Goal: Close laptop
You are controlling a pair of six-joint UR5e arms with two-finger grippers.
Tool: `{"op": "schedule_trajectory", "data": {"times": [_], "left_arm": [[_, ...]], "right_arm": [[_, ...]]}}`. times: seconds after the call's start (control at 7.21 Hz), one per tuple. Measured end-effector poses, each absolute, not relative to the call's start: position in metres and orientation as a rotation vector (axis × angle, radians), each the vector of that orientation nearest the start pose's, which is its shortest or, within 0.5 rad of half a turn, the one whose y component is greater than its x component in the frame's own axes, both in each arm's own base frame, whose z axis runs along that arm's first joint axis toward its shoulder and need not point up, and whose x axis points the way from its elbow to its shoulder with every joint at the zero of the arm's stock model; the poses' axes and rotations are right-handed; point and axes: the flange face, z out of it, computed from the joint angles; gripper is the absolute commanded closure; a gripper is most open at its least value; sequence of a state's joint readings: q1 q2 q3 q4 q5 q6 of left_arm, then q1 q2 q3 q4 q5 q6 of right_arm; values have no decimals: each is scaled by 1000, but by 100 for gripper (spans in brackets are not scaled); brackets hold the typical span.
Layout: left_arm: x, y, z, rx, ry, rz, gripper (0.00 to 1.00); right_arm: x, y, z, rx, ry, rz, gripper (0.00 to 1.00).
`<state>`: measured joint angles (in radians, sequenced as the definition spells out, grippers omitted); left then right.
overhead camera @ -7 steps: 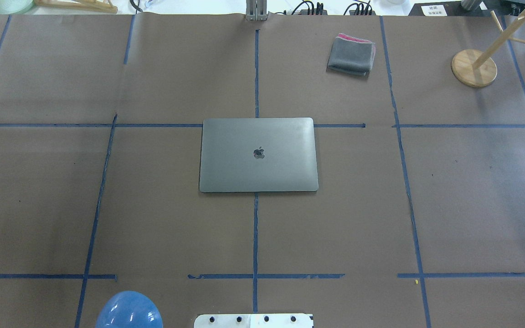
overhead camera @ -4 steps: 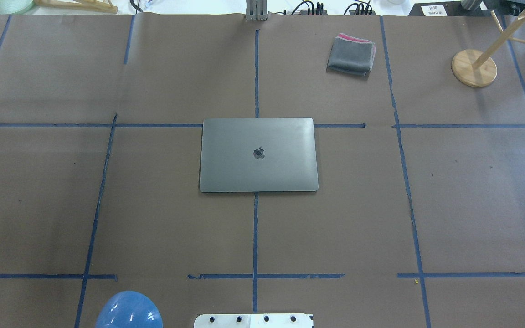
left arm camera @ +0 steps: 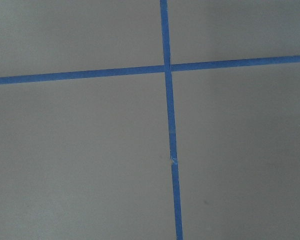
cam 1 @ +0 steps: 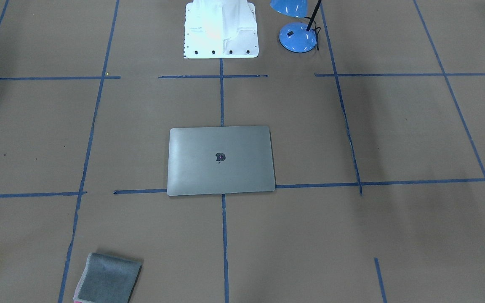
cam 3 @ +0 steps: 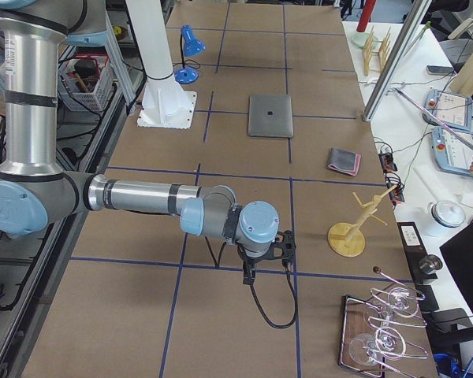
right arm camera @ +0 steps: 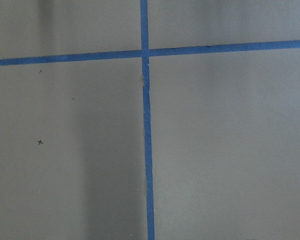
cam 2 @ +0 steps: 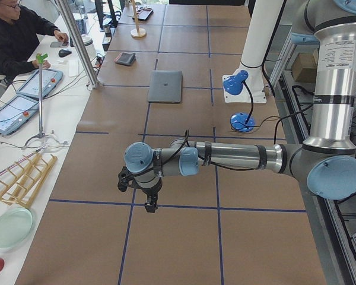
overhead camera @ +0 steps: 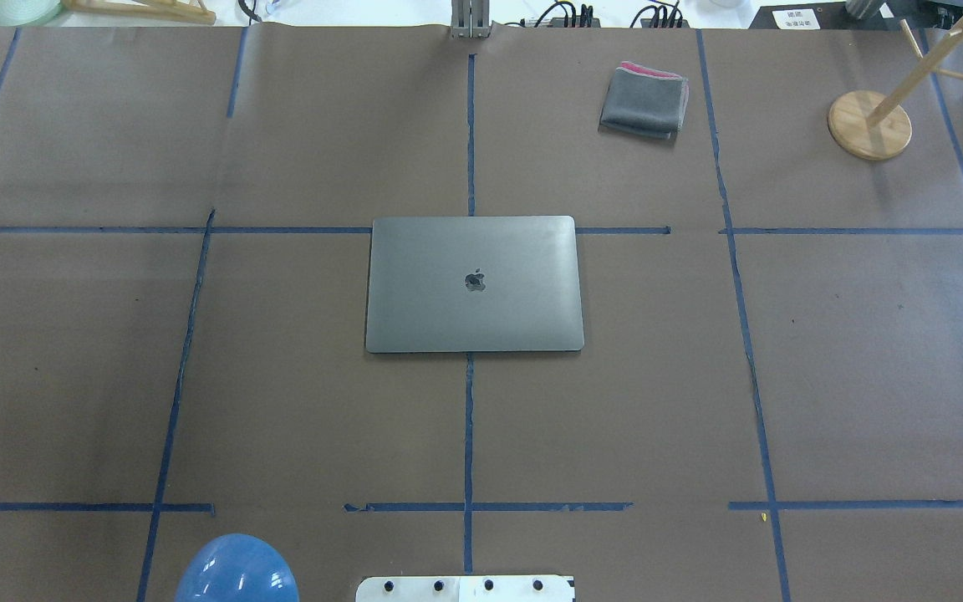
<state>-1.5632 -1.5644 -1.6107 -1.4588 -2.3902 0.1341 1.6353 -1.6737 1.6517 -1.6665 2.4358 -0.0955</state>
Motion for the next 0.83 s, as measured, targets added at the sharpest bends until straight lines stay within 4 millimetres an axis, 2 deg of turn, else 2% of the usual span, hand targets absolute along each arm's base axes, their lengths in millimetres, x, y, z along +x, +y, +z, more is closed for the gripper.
{"op": "schedule_trajectory", "data": {"times": [0.83], "left_arm": [[-57,-484,650,-22,820,101,0]], "right_arm": [[95,-436,666,-23,-868,38,0]]}}
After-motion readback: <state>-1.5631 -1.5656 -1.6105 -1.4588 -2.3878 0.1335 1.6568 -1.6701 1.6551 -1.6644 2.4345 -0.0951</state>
